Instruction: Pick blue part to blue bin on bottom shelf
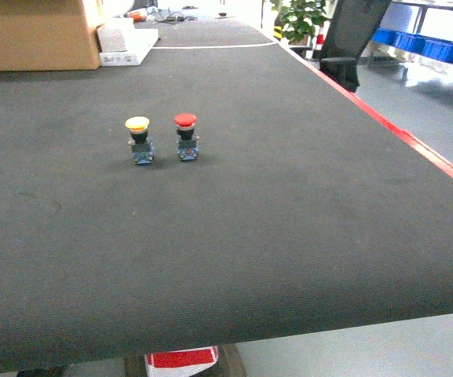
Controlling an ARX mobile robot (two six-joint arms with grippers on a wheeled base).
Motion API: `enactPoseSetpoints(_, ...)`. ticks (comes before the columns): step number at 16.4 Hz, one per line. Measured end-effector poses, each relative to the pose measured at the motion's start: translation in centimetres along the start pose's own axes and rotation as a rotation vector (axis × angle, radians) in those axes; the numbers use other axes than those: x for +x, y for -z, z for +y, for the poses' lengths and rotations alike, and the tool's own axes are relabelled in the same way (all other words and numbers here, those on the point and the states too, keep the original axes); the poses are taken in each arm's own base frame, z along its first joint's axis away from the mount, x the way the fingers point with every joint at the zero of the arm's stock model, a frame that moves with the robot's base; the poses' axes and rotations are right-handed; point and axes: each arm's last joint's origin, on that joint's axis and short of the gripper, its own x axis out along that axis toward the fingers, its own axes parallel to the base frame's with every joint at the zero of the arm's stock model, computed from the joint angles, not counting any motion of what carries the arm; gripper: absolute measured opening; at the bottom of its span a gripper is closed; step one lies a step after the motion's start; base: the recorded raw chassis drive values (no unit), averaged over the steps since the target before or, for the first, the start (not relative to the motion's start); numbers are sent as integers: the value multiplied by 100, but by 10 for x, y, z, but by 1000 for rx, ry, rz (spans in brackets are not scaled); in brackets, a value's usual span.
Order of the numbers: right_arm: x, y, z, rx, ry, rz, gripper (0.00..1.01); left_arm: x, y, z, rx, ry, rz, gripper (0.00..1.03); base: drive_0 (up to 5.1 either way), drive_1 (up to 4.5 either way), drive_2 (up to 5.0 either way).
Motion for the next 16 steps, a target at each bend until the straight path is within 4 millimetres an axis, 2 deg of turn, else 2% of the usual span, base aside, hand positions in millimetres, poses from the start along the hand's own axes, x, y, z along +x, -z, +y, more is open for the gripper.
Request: enactPoseSetpoints(16, 0, 0, 0, 0, 0, 0, 98, 0, 0, 0, 0, 0, 1, 44, -163, -163, -163)
